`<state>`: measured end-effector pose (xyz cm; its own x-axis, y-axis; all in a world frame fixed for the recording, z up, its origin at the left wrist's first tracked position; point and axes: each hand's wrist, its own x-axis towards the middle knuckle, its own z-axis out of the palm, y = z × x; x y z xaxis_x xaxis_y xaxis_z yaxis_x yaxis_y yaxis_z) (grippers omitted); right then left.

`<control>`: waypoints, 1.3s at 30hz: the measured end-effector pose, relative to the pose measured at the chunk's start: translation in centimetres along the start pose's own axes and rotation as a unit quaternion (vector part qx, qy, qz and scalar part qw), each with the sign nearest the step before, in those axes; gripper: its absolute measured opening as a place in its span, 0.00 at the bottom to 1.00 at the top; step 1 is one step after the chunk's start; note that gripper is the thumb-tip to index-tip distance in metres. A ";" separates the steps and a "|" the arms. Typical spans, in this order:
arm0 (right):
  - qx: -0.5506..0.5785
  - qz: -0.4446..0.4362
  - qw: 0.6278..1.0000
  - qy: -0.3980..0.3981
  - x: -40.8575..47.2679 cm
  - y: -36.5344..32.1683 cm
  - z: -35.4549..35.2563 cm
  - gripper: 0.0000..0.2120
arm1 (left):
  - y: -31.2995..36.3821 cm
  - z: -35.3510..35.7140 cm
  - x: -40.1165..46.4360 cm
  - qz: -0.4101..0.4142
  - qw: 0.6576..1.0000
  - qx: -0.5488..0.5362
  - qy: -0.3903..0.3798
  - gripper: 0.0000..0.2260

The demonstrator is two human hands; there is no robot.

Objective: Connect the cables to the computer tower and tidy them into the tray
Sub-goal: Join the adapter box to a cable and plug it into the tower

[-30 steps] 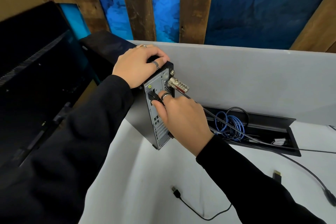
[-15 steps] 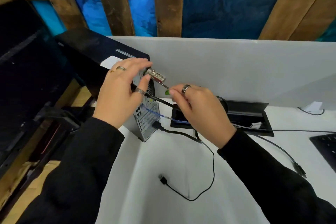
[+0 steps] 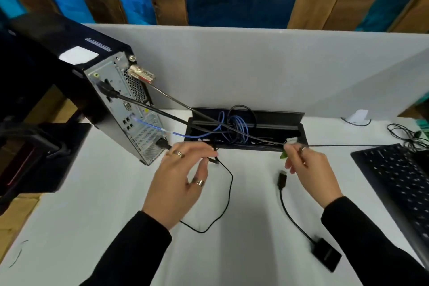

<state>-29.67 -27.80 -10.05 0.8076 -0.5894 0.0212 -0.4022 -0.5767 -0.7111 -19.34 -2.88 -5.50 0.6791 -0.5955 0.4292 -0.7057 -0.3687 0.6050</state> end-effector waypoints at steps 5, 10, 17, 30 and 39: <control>-0.082 0.119 0.985 -0.096 -0.1 6.6 3.4 0.12 | 0.8 4.6 -2.0 -0.048 0.997 -0.031 -0.049 0.11; -0.115 0.179 0.969 -0.130 0.1 7.6 5.9 0.30 | 1.0 7.8 -3.4 -0.101 0.988 -0.036 -0.115 0.12; 0.054 0.202 0.972 -0.109 0.0 6.7 5.2 0.20 | 2.0 10.2 -5.2 -0.199 0.959 -0.083 -0.186 0.12; 0.466 0.161 0.866 -0.089 -1.5 -1.9 -1.2 0.15 | 5.1 15.0 -7.2 -0.286 0.851 -0.221 -0.381 0.16; 0.553 0.134 0.821 -0.048 -0.9 -2.8 -2.3 0.13 | 3.2 10.6 -6.5 -0.331 0.820 -0.357 -0.302 0.08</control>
<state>-30.26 -27.03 -6.46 0.8055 -0.5333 -0.2584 0.0242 0.4652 -0.8849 -28.12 -7.75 -13.45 0.4894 -0.7576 -0.4318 0.2221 -0.3706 0.9019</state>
